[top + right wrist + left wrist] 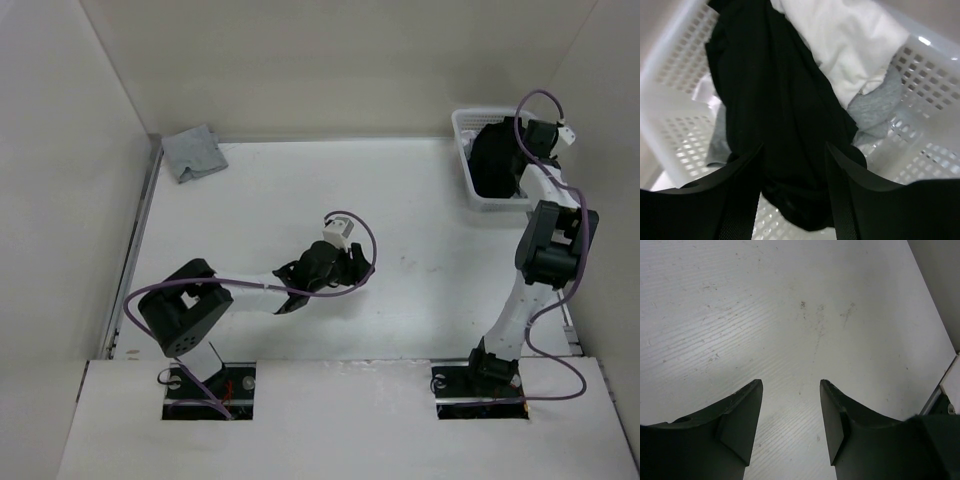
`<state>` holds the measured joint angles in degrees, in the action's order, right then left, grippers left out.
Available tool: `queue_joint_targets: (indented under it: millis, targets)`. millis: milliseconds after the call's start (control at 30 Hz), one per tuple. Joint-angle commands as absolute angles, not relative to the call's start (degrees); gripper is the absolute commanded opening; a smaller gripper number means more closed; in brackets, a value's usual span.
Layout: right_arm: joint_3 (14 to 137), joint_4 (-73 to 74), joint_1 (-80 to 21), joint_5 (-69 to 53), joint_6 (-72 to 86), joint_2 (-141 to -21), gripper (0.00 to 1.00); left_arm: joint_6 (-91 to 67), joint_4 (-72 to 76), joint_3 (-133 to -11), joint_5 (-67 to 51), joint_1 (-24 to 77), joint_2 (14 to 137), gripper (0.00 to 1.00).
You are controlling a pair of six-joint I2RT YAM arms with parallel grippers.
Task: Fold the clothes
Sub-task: Grab the tank top from the pile, then move the tank top to the center of the board
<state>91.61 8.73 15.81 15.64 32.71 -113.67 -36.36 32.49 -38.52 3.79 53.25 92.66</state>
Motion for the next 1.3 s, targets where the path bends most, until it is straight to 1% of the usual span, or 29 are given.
queue_joint_targets:
  millis: [0,67,200,233,267,300,333,367,400,467,500,633,700,767,900,967,1033,1133,1167,1200,1233,1267]
  targets:
    - [99.48,12.48,16.48,10.90,30.06,-118.20,0.56,-35.68,35.95,-37.97,3.60,52.69,90.09,0.48]
    - [101.68,13.01,16.57,10.63,29.45,-120.58,0.55,-35.68,36.21,-37.88,3.60,52.60,90.09,0.49]
    - [104.06,13.27,16.83,10.55,30.23,-124.18,0.46,-35.60,36.39,-38.14,3.52,52.51,90.79,0.49]
    - [104.32,13.18,16.83,10.37,30.41,-124.71,0.37,-35.51,36.39,-38.23,3.52,52.51,90.97,0.49]
    - [104.33,12.40,16.83,10.11,30.58,-125.06,0.26,-35.42,36.39,-38.23,3.52,52.51,91.05,0.49]
    - [104.33,11.87,16.83,10.02,30.67,-125.16,0.19,-35.42,36.39,-38.32,3.52,52.51,91.23,0.49]
    - [103.37,10.73,16.75,10.11,31.20,-124.37,0.06,-35.42,36.39,-38.41,3.60,52.43,91.49,0.49]
    - [100.14,7.24,16.57,10.63,32.07,-121.58,0.02,-35.42,36.39,-38.58,3.60,52.43,91.84,0.49]
    - [99.06,5.90,16.57,10.46,32.17,-120.60,0.02,-35.42,36.39,-38.58,3.52,52.43,91.93,0.49]
    - [91.79,-3.30,16.57,9.84,33.13,-112.11,0.02,-35.68,36.39,-38.93,3.52,52.34,92.46,0.49]
    - [90.80,-4.47,16.57,9.76,33.48,-110.06,0.02,-35.68,36.39,-38.94,3.52,52.34,92.55,0.49]
    - [87.89,-6.06,15.17,8.62,35.16,-99.24,0.02,-35.68,36.39,-39.20,3.43,52.16,92.64,0.49]
    - [87.10,-6.59,12.46,7.39,35.07,-92.33,0.03,-35.60,36.39,-39.20,3.43,51.64,92.29,0.49]
    - [87.19,-6.33,10.69,7.03,34.72,-89.31,0.04,-35.86,36.47,-39.11,3.34,51.11,92.20,0.49]
    - [88.59,-5.63,4.46,3.88,34.89,-81.67,0.04,-36.30,36.47,-38.41,3.43,49.09,90.62,0.49]
    - [90.08,-5.45,1.46,1.68,35.16,-79.90,0.04,-36.91,36.04,-37.62,3.95,47.16,88.52,0.49]
    - [94.20,-4.66,-5.47,-3.58,36.12,-77.96,0.04,-39.45,34.90,-35.60,5.09,42.86,84.22,0.49]
    - [94.49,-5.44,-11.70,-4.66,35.68,-76.30,0.07,-42.79,32.44,-32.53,6.06,36.72,78.07,0.49]
    - [92.22,-5.54,-13.91,-4.75,35.68,-75.25,0.08,-44.11,31.56,-31.39,6.15,34.52,75.78,0.49]
    - [85.58,-7.71,-16.54,-4.49,37.16,-72.97,0.10,-45.51,30.68,-29.72,6.24,31.71,72.98,0.50]
    - [81.43,-9.65,-17.70,-4.40,38.13,-71.99,0.11,-46.40,30.06,-28.58,6.24,29.86,71.12,0.50]
    - [72.51,-13.93,-19.45,-3.96,40.75,-70.42,0.14,-47.54,29.01,-26.91,6.15,27.14,68.49,0.50]
